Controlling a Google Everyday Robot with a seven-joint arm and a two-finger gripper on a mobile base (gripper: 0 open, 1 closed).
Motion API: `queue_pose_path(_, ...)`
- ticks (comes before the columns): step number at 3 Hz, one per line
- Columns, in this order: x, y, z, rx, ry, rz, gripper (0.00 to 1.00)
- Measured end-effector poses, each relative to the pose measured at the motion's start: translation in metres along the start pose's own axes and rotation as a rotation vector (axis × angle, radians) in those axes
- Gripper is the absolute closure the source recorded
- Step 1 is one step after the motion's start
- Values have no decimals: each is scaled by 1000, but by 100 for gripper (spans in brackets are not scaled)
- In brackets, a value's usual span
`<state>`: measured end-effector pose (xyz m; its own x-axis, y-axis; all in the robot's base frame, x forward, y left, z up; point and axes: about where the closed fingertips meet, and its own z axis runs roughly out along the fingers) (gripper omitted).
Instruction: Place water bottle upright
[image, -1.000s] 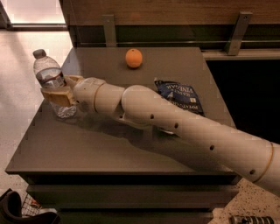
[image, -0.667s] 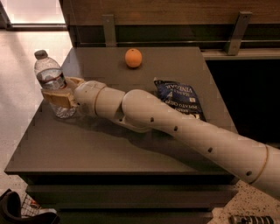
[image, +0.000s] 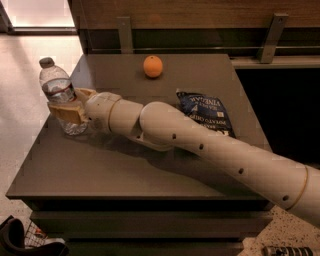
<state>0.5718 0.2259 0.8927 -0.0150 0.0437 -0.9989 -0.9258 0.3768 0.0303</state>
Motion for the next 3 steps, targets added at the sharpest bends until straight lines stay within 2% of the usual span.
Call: queue_pose_path(3, -1, 0, 0, 0, 0, 0, 15)
